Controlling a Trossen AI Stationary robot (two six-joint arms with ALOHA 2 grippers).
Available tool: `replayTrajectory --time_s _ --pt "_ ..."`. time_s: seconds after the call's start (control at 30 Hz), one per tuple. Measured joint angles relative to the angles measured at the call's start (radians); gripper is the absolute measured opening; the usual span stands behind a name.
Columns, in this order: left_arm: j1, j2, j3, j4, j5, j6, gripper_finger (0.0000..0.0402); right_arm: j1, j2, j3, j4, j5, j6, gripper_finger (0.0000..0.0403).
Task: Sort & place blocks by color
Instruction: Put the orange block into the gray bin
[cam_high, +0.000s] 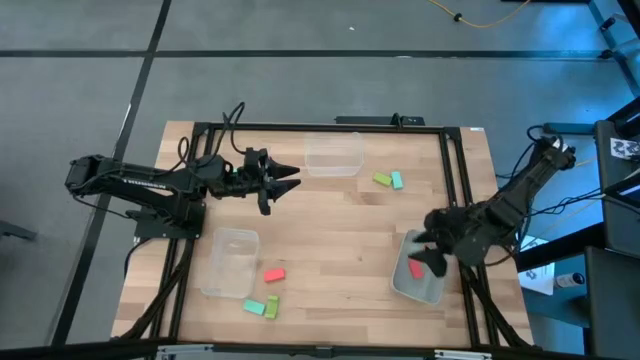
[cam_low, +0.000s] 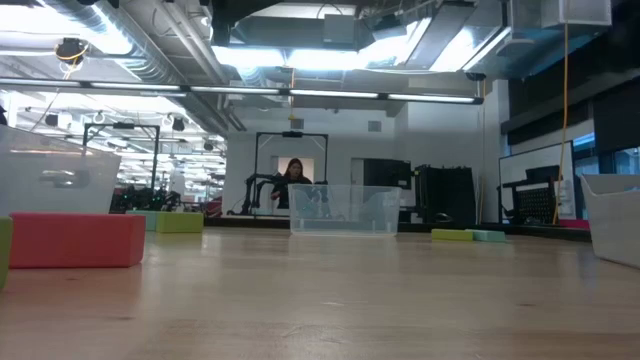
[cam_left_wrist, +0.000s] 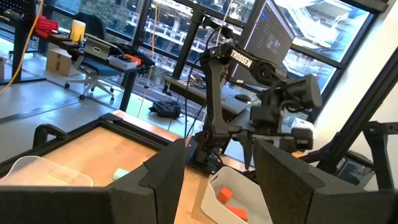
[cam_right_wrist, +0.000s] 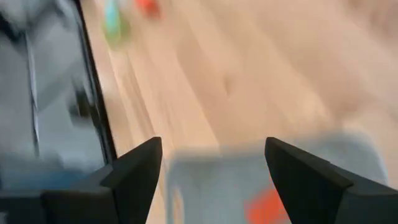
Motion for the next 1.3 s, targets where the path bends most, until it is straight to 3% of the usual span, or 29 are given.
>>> replayTrajectory --time_s 0.07,0.17,0.43,0.63,0.83,1.3 --pt "0.0 0.0 0.0 0.0 0.0 0.0 0.0183 -0.04 0.008 0.0 0.077 0.05 -0.043 0.0288" --pt "0.0 0.0 0.0 0.0 0.0 0.0 0.0183 -0.127 0.046 -0.011 0.233 0.033 -0.169 0.0288" --pt "0.0 0.0 0.0 0.0 0.0 -0.011 0.0183 -0.431 0.209 -0.029 0.698 -0.185 -0.584 0.0288" --pt "0.0 0.0 0.0 -0.001 0.011 -0.009 0.0183 -0.574 0.262 -0.029 1.001 -0.322 -0.768 0.0288" --pt "0.0 0.0 0.0 -0.006 0.058 -0.01 0.0183 -0.62 0.275 -0.029 1.109 -0.331 -0.839 0.0288" --pt "0.0 0.0 0.0 -0.008 0.062 -0.009 0.0183 -0.623 0.275 -0.029 1.113 -0.339 -0.842 0.0288"
